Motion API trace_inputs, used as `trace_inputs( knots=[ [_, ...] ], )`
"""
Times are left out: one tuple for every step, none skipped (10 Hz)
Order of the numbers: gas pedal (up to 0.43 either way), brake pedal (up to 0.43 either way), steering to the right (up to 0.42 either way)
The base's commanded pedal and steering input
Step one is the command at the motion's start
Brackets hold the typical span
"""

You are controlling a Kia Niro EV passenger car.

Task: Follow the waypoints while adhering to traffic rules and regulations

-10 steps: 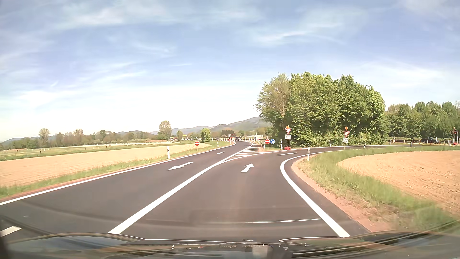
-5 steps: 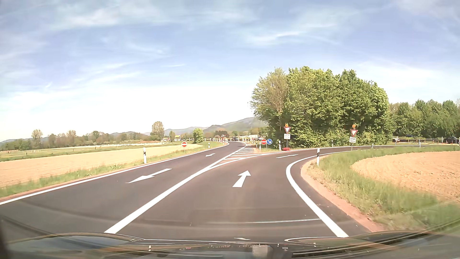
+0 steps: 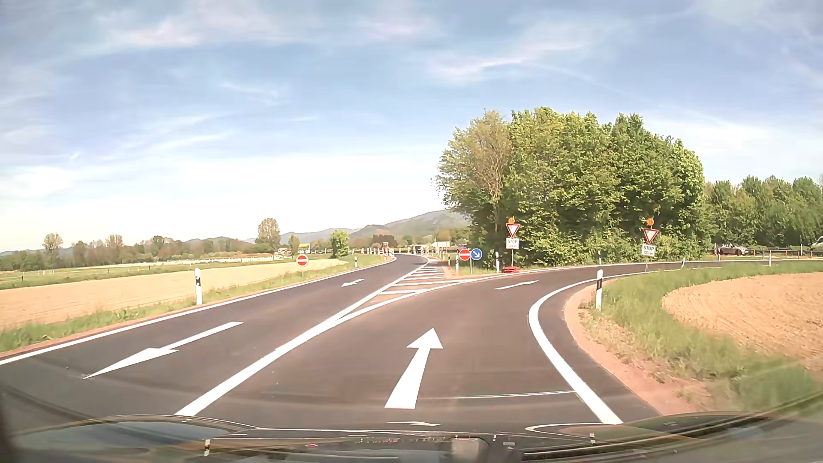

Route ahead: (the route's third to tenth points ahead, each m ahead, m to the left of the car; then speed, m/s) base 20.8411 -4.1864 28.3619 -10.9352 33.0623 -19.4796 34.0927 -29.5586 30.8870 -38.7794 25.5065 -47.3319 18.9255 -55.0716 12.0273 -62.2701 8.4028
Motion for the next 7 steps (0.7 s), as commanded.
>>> trace_inputs(
  knots=[
    [0.000,0.000,0.039],
    [0.000,0.000,0.043],
    [0.000,0.000,0.046],
    [0.000,0.000,0.049],
    [0.000,0.000,0.053],
    [0.000,0.000,0.058],
    [0.008,0.000,0.065]
  ],
)
